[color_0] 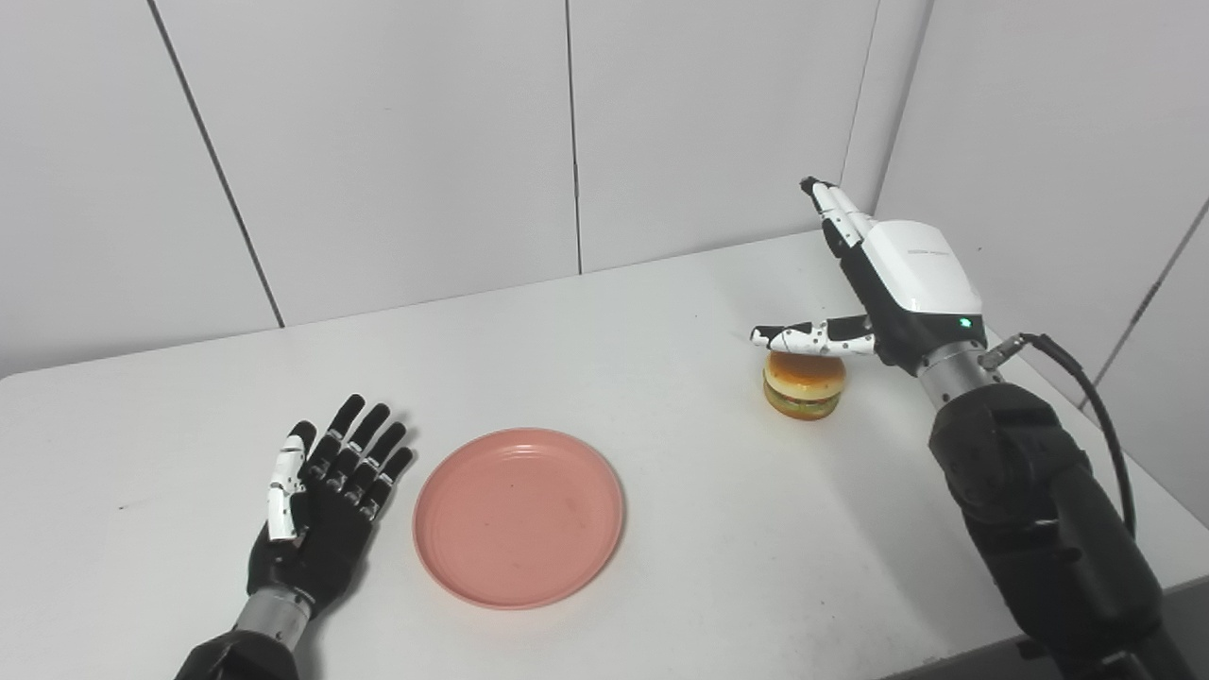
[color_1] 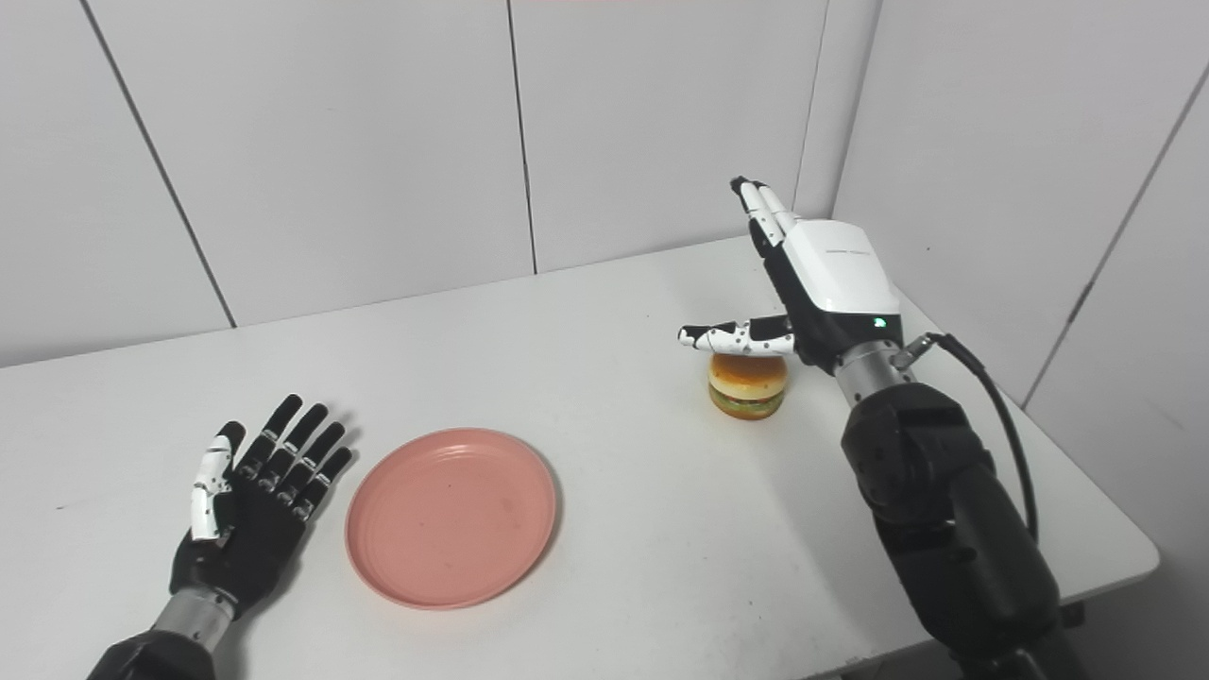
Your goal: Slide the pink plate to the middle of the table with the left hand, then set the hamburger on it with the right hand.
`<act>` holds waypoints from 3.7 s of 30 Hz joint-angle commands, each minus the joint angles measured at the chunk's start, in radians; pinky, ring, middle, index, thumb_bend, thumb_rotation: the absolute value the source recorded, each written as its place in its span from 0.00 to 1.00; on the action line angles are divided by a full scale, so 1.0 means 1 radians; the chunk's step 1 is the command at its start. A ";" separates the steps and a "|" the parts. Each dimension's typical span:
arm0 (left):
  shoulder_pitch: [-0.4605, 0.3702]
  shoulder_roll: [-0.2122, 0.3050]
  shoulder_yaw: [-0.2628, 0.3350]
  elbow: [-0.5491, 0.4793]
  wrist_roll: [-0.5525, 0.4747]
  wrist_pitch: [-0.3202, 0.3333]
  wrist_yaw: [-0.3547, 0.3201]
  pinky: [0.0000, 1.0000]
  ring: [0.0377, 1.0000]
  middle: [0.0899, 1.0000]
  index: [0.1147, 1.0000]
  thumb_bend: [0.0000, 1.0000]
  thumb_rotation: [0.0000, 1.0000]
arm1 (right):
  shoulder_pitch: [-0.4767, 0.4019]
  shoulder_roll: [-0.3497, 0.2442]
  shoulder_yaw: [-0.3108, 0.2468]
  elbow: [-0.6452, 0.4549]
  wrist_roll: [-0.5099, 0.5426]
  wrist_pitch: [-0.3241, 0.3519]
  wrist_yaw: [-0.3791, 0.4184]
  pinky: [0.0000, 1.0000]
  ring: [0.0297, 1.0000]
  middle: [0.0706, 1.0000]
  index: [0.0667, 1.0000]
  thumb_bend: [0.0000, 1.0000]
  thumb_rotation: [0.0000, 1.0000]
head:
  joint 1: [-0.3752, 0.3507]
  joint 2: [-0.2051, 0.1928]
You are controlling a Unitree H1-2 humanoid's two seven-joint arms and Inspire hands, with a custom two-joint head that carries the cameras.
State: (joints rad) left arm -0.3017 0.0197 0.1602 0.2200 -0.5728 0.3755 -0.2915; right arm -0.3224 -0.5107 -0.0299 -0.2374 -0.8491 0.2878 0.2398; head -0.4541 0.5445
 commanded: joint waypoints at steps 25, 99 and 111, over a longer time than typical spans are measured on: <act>0.011 0.036 0.013 0.039 -0.021 0.051 0.011 0.98 0.95 0.96 0.95 0.31 1.00 | -0.072 -0.054 0.067 0.253 -0.007 0.046 0.019 0.79 0.90 0.95 1.00 1.00 0.69 | -0.002 0.030; 0.024 -0.081 -0.065 -0.090 0.074 0.073 0.173 0.92 0.90 0.91 0.91 0.34 1.00 | -0.259 0.067 0.265 -0.044 0.116 0.073 0.134 0.24 0.30 0.34 0.45 0.50 0.14 | 0.307 0.126; 0.004 -0.123 -0.089 -0.077 0.122 0.065 0.211 0.88 0.88 0.88 0.88 0.35 1.00 | -0.275 0.195 0.379 0.002 0.123 0.022 0.140 0.25 0.31 0.36 0.45 0.50 0.14 | 0.452 0.168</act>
State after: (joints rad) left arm -0.2917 -0.0920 0.0790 0.1215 -0.4736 0.4118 -0.1045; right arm -0.5568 -0.3165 0.3537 -0.2248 -0.7203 0.3558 0.4032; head -0.0031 0.7118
